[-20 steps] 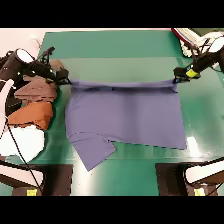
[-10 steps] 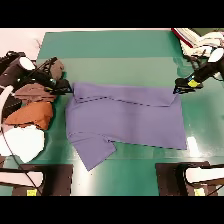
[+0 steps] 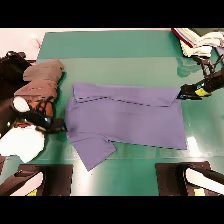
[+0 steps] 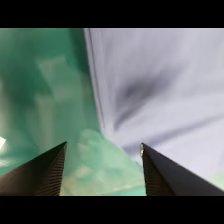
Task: Fold the shirts.
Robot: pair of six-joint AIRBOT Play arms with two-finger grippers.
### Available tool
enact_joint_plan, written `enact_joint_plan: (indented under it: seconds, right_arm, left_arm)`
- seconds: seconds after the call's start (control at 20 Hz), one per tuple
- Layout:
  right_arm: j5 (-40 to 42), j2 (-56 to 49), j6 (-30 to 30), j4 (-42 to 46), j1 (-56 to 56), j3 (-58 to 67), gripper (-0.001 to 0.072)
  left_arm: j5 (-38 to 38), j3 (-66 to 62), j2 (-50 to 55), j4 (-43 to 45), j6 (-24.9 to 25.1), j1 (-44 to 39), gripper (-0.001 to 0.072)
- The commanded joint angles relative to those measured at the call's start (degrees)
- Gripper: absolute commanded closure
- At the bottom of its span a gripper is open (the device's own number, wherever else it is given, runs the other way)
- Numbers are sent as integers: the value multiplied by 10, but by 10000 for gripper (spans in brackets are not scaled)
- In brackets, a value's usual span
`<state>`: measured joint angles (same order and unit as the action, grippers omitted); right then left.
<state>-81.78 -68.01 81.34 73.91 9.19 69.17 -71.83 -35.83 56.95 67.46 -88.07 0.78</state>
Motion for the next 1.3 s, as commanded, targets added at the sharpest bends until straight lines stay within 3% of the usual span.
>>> enact_joint_plan:
  seconds: [0.0, 0.35, 0.4, 0.45, 0.5, 0.55, 0.6, 0.7, 0.75, 0.8, 0.85, 1.0, 1.05, 1.25]
  right_arm:
    - [17, 24, 0, -25, -1, -25, 360]
    - [7, 25, 0, -24, 0, -18, 360]
    - [0, 26, 0, -23, 0, -18, 361]
    - [-8, 28, 0, -22, 3, -21, 360]
    - [-11, 36, 0, -22, 13, -33, 361]
    - [-13, 46, 0, -21, 26, -51, 361]
    - [-14, 61, 0, -16, 49, -80, 360]
    - [-28, 94, 0, 14, 110, -149, 360]
    - [-39, 104, 0, 33, 145, -183, 315]
    - [-49, 111, -3, 51, 187, -221, 173]
    - [-56, 113, -5, 57, 230, -256, 150]
    - [-51, 96, -6, 52, 318, -329, 182]
    - [-49, 84, -11, 51, 329, -346, 250]
    - [0, 42, -19, 8, 291, -387, 264]
  left_arm:
    - [23, 102, -36, -107, 17, -1, 174]
    - [72, 147, -36, -190, 51, -1, 176]
    - [81, 146, -36, -198, 58, -1, 268]
    - [89, 143, -36, -199, 61, -1, 445]
    - [93, 136, -36, -199, 61, -1, 476]
    - [92, 124, -36, -199, 65, -1, 642]
    - [88, 111, -36, -199, 76, -1, 685]
    - [75, 86, -37, -198, 82, -1, 686]
    - [68, 76, -37, -197, 87, -1, 685]
    - [66, 68, -37, -198, 87, -1, 686]
    - [66, 62, -37, -198, 91, -1, 686]
    - [67, 54, -37, -197, 92, -1, 685]
    - [67, 54, -37, -197, 94, -1, 685]
    - [68, 54, -37, -197, 96, -1, 685]
